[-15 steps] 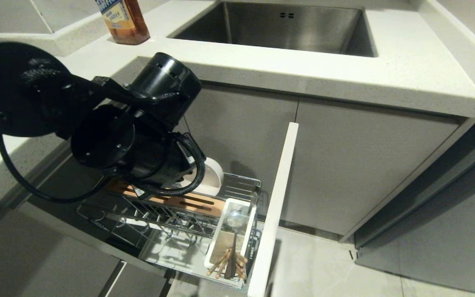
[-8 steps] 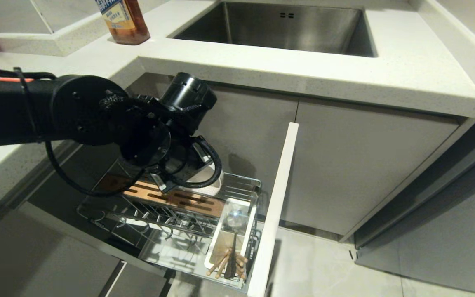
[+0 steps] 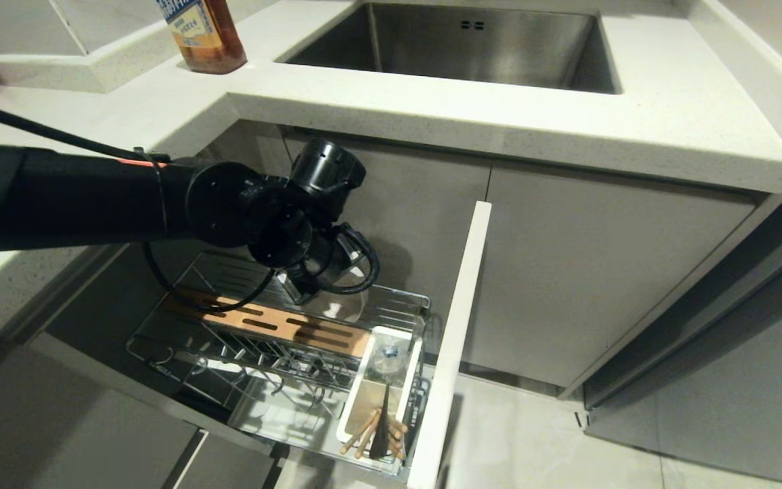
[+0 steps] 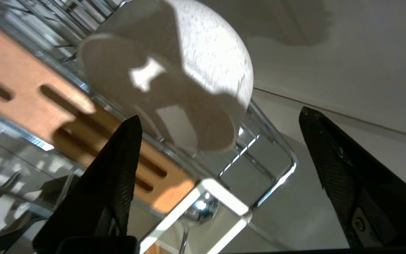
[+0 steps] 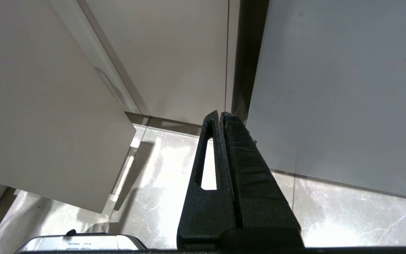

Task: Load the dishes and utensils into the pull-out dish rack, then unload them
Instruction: Take the bowl out of the cupboard

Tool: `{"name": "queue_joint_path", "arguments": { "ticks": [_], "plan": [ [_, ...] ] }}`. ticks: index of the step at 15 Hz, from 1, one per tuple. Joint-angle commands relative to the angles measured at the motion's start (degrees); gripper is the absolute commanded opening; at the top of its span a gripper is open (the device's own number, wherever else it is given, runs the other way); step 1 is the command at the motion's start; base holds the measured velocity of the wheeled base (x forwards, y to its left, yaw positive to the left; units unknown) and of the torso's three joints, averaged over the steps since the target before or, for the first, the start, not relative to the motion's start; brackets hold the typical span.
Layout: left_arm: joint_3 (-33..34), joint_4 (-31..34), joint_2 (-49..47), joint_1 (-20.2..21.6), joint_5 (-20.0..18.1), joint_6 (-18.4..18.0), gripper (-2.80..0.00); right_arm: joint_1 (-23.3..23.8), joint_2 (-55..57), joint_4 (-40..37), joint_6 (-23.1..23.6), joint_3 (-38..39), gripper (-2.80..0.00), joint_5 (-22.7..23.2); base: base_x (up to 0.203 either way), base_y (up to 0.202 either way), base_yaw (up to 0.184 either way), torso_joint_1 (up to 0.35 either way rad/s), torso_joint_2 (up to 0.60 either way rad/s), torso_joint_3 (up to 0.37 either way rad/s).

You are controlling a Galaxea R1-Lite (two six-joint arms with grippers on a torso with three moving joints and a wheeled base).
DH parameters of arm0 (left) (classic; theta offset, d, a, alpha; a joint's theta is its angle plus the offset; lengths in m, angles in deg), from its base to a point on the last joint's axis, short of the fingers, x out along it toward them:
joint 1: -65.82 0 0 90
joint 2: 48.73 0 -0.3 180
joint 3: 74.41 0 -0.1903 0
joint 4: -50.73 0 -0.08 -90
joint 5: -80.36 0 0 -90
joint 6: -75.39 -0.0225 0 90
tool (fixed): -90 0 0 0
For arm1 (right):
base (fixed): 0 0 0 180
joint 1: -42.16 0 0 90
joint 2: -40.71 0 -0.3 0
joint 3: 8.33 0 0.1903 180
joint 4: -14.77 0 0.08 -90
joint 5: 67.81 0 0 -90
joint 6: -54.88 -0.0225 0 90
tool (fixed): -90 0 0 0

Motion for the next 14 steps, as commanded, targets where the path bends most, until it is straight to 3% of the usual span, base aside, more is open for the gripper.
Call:
{"name": "queue_joint_path", "arguments": {
  "ticks": [1, 9, 10, 14],
  "plan": [
    [-0.5, -0.5, -1.9, 0.7, -0.7, 0.2, 0.0, 0.0, 0.0, 0.0, 0.0, 0.0, -2.8, 0.0, 0.0, 0.0, 0.0, 0.0, 0.0, 0.0],
    [-1.6, -3.7, -3.1, 2.4, -2.1, -2.9, 0.0, 0.0, 0.0, 0.0, 0.0, 0.0, -2.8, 0.0, 0.0, 0.0, 0.0, 0.0, 0.0, 0.0],
    [-1.6, -3.8, -3.1, 2.4, -2.1, -2.9, -2.8, 0.0, 0.0, 0.0, 0.0, 0.0, -2.8, 0.0, 0.0, 0.0, 0.0, 0.0, 0.0, 0.0],
    [-2.1, -4.2, -4.3, 2.8, -2.2, -3.0, -2.8, 0.0, 0.0, 0.0, 0.0, 0.0, -2.8, 0.0, 0.0, 0.0, 0.0, 0.0, 0.0, 0.0]
  ]
}}
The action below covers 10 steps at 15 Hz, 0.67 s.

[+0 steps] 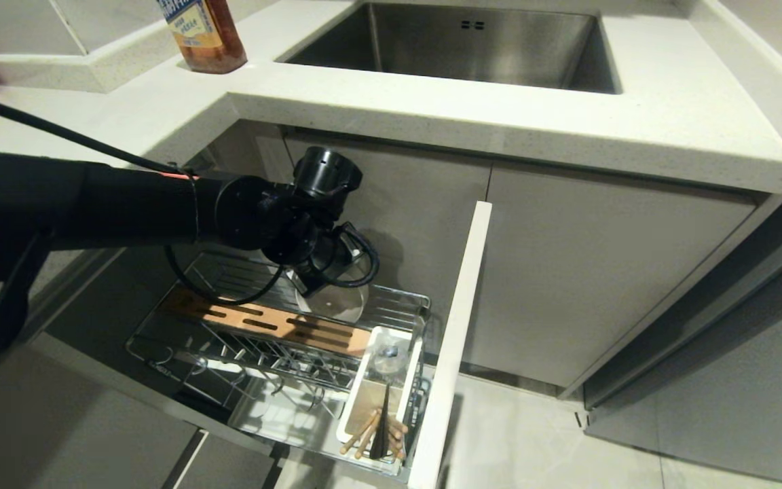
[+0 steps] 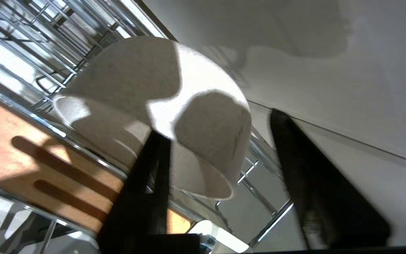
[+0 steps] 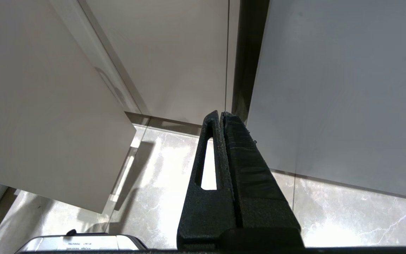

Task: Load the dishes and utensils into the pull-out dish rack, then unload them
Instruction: Take the bowl out of the cupboard

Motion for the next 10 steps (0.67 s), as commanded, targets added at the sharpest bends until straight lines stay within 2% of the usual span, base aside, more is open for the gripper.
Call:
{"name": "queue_joint_path", "arguments": {
  "ticks": [1, 10],
  "plan": [
    [-0.1, 0.0, -0.3, 0.0, 0.2, 0.3, -2.8, 0.0, 0.0, 0.0, 0.0, 0.0, -2.8, 0.0, 0.0, 0.0, 0.0, 0.0, 0.0, 0.0],
    [-0.1, -0.6, 1.8, -0.4, 0.2, 0.4, -2.8, 0.0, 0.0, 0.0, 0.0, 0.0, -2.8, 0.0, 0.0, 0.0, 0.0, 0.0, 0.0, 0.0]
  ]
}}
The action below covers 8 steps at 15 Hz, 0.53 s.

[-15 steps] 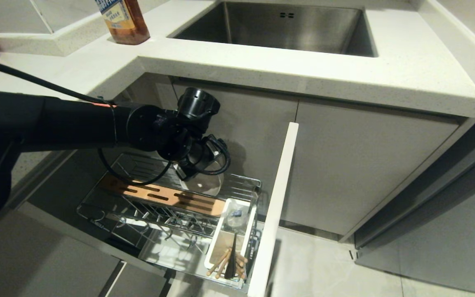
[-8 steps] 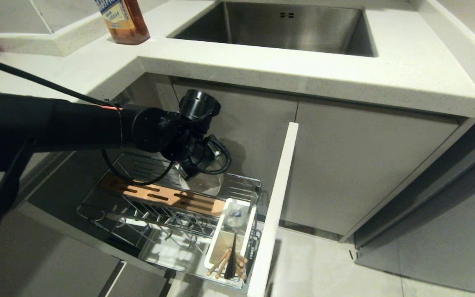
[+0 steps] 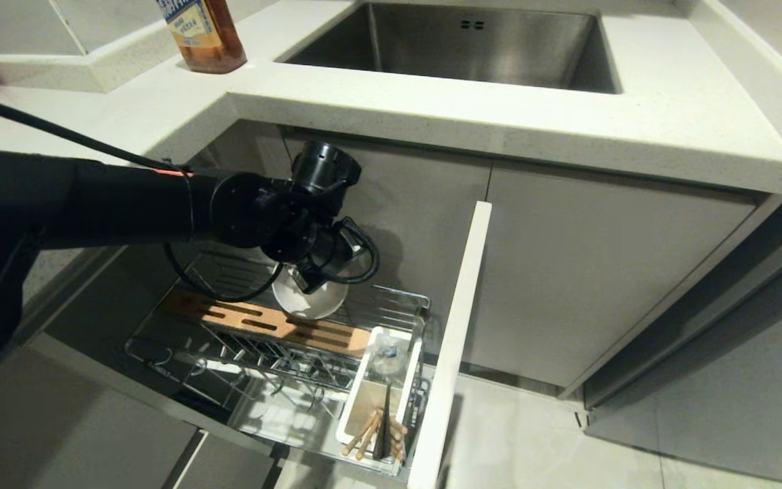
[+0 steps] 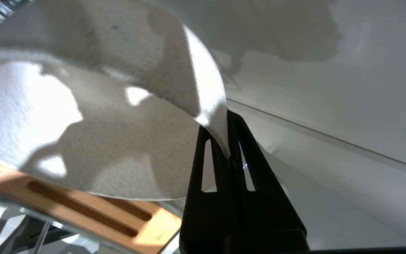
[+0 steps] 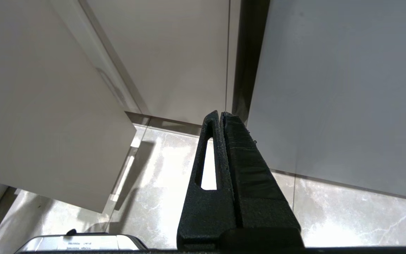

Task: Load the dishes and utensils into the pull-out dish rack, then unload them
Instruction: Take the bowl out of the cupboard

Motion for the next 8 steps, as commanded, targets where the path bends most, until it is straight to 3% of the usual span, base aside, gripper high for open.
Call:
{"name": "queue_joint_path", "arguments": {
  "ticks": [1, 8],
  "plan": [
    [-0.1, 0.1, 1.9, -0.4, 0.1, 0.3, -2.8, 0.0, 0.0, 0.0, 0.0, 0.0, -2.8, 0.0, 0.0, 0.0, 0.0, 0.0, 0.0, 0.0],
    [-0.2, 2.0, 15.6, -4.7, 2.4, -2.5, -2.8, 0.0, 0.0, 0.0, 0.0, 0.0, -2.8, 0.0, 0.0, 0.0, 0.0, 0.0, 0.0, 0.0]
  ]
}}
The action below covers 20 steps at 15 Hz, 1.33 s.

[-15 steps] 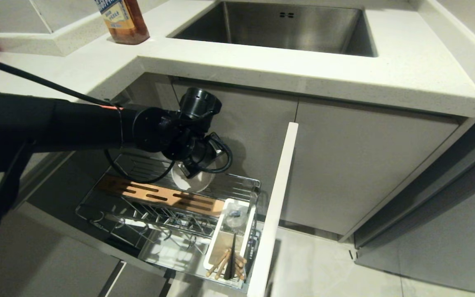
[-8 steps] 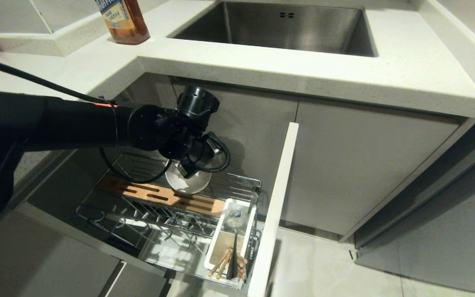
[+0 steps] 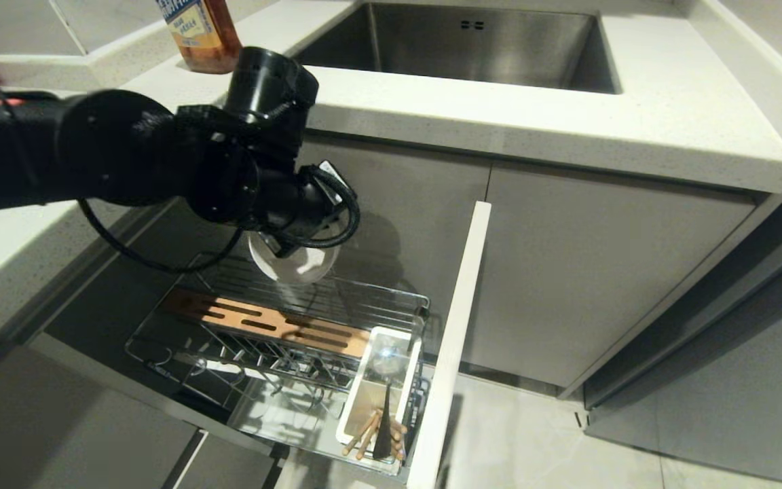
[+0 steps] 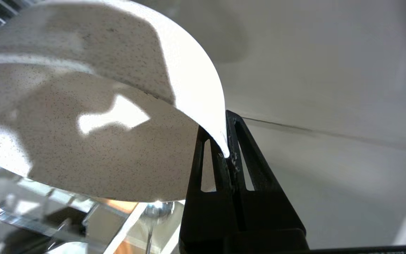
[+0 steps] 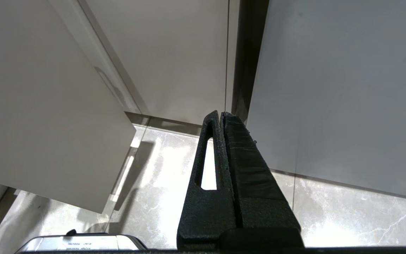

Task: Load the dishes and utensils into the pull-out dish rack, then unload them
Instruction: Take the bowl out of the cupboard

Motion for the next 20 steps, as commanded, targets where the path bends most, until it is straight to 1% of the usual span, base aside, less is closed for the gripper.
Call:
{"name": "queue_joint_path", "arguments": {
  "ticks": [1, 3, 4, 5, 6, 8, 9, 10, 11, 12, 14, 16, 18, 19, 20],
  "plan": [
    [-0.2, 1.4, 6.0, -1.9, 1.2, -0.6, -2.8, 0.0, 0.0, 0.0, 0.0, 0.0, -2.8, 0.0, 0.0, 0.0, 0.0, 0.0, 0.0, 0.0],
    [-1.1, 3.5, 11.2, -5.3, 3.1, -3.8, -2.8, 0.0, 0.0, 0.0, 0.0, 0.0, -2.8, 0.0, 0.0, 0.0, 0.0, 0.0, 0.0, 0.0],
    [-1.8, 4.7, 13.9, -7.5, 4.6, -6.0, -2.8, 0.0, 0.0, 0.0, 0.0, 0.0, -2.8, 0.0, 0.0, 0.0, 0.0, 0.0, 0.0, 0.0],
    [-2.5, 6.0, 16.3, -9.8, 6.8, -8.2, -2.8, 0.0, 0.0, 0.0, 0.0, 0.0, -2.8, 0.0, 0.0, 0.0, 0.0, 0.0, 0.0, 0.0],
    [-3.3, 7.2, 18.2, -11.5, 10.1, -10.7, -2.8, 0.0, 0.0, 0.0, 0.0, 0.0, -2.8, 0.0, 0.0, 0.0, 0.0, 0.0, 0.0, 0.0],
    [-5.5, 8.6, 20.4, -12.5, 16.5, -15.6, -2.8, 0.0, 0.0, 0.0, 0.0, 0.0, -2.8, 0.0, 0.0, 0.0, 0.0, 0.0, 0.0, 0.0],
    [-6.4, 8.9, 20.5, -12.5, 19.6, -16.6, -2.8, 0.0, 0.0, 0.0, 0.0, 0.0, -2.8, 0.0, 0.0, 0.0, 0.0, 0.0, 0.0, 0.0],
    [-7.2, 9.9, 20.5, -12.4, 24.2, -17.3, -2.8, 0.0, 0.0, 0.0, 0.0, 0.0, -2.8, 0.0, 0.0, 0.0, 0.0, 0.0, 0.0, 0.0],
    [-7.9, 12.7, 20.5, -12.2, 27.5, -17.5, -2.8, 0.0, 0.0, 0.0, 0.0, 0.0, -2.8, 0.0, 0.0, 0.0, 0.0, 0.0, 0.0, 0.0],
    [-8.8, 15.6, 20.5, -11.7, 28.9, -17.3, -2.8, 0.0, 0.0, 0.0, 0.0, 0.0, -2.8, 0.0, 0.0, 0.0, 0.0, 0.0, 0.0, 0.0],
    [-12.2, 21.3, 20.6, -7.6, 29.3, -16.7, -2.8, 0.0, 0.0, 0.0, 0.0, 0.0, -2.8, 0.0, 0.0, 0.0, 0.0, 0.0, 0.0, 0.0],
    [-15.7, 26.0, 21.1, -2.1, 29.3, -16.9, -2.8, 0.0, 0.0, 0.0, 0.0, 0.0, -2.8, 0.0, 0.0, 0.0, 0.0, 0.0, 0.0, 0.0],
    [-16.1, 28.7, 23.0, 5.7, 28.9, -18.1, -2.8, 0.0, 0.0, 0.0, 0.0, 0.0, -2.8, 0.0, 0.0, 0.0, 0.0, 0.0, 0.0, 0.0],
    [-16.2, 29.7, 24.4, 8.7, 28.2, -18.7, -2.8, 0.0, 0.0, 0.0, 0.0, 0.0, -2.8, 0.0, 0.0, 0.0, 0.0, 0.0, 0.0, 0.0],
    [-16.2, 30.8, 25.9, 12.6, 26.8, -19.7, -2.8, 0.0, 0.0, 0.0, 0.0, 0.0, -2.8, 0.0, 0.0, 0.0, 0.0, 0.0, 0.0, 0.0]
  ]
}}
